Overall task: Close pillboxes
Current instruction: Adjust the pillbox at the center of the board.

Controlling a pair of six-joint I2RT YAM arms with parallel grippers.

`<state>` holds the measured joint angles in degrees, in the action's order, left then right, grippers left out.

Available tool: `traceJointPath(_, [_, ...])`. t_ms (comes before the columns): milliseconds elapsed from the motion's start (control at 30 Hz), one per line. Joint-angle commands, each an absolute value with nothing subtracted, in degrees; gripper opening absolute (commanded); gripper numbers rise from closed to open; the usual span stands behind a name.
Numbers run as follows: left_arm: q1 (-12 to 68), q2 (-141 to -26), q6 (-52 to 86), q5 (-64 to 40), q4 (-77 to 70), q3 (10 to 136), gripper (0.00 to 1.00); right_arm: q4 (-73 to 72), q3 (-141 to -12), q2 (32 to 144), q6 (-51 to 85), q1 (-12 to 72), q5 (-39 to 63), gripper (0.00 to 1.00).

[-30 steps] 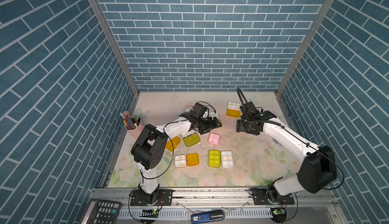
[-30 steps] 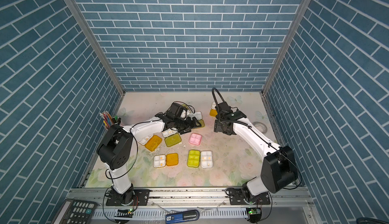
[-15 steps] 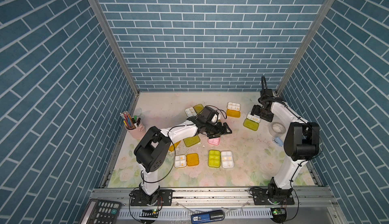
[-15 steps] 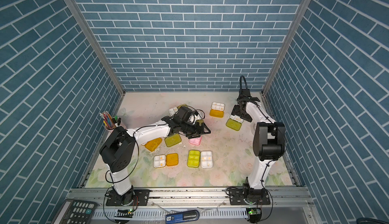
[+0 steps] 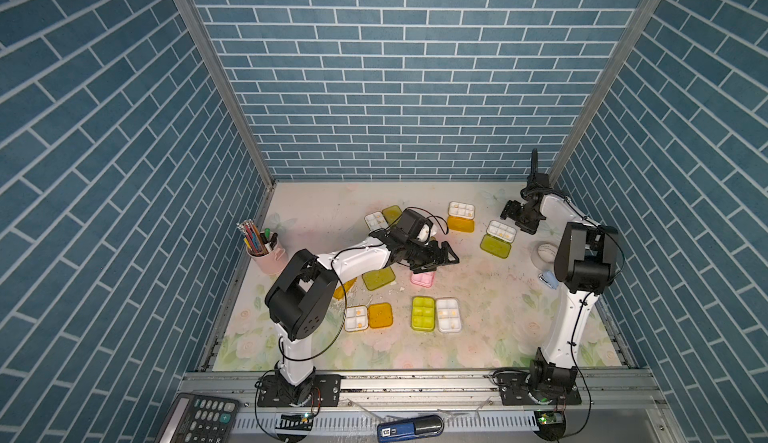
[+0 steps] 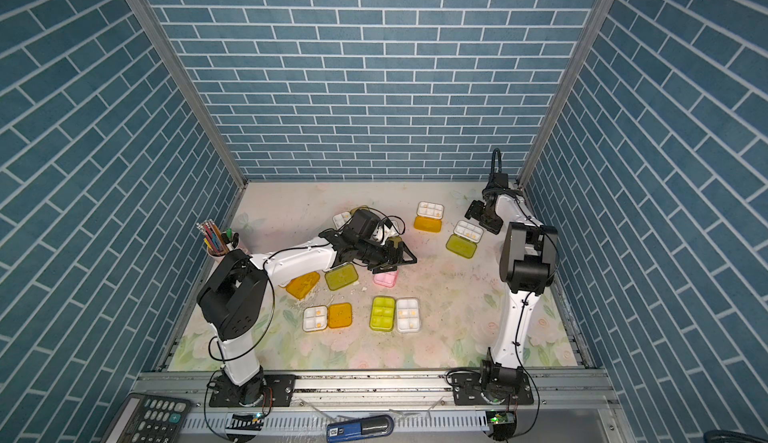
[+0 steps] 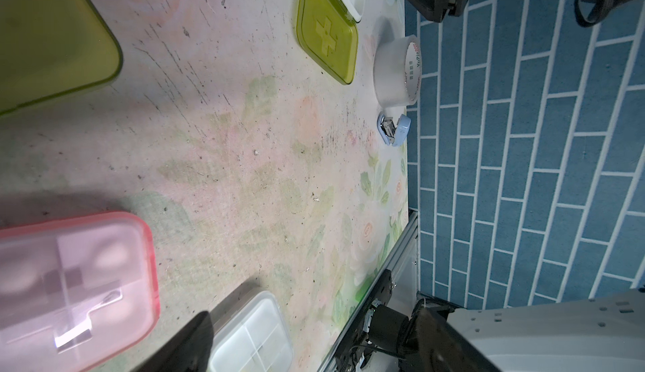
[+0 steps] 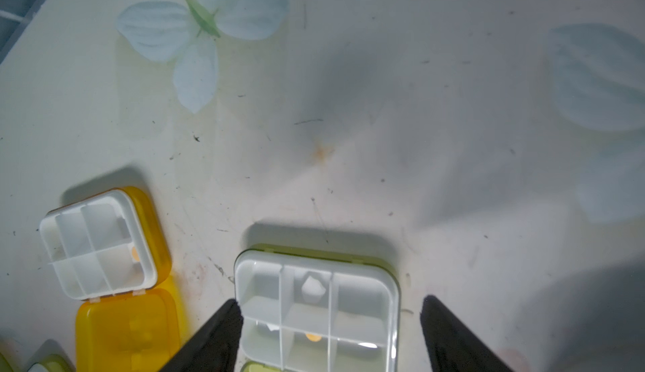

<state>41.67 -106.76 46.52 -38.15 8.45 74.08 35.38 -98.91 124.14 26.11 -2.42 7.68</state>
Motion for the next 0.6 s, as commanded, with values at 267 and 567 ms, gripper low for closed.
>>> traceJointPath(267, [41.92, -108.62, 45.02, -38.9, 9.11, 76.07, 0.93, 35.51, -101.09, 128.56, 20.58, -2.38, 12.47, 0.78])
traceJointPath(567, [41.92, -108.9, 44.76, -38.97, 9.68, 76.54, 0.93, 34.52, -97.36, 123.97, 20.74, -2.33, 16.3, 0.77])
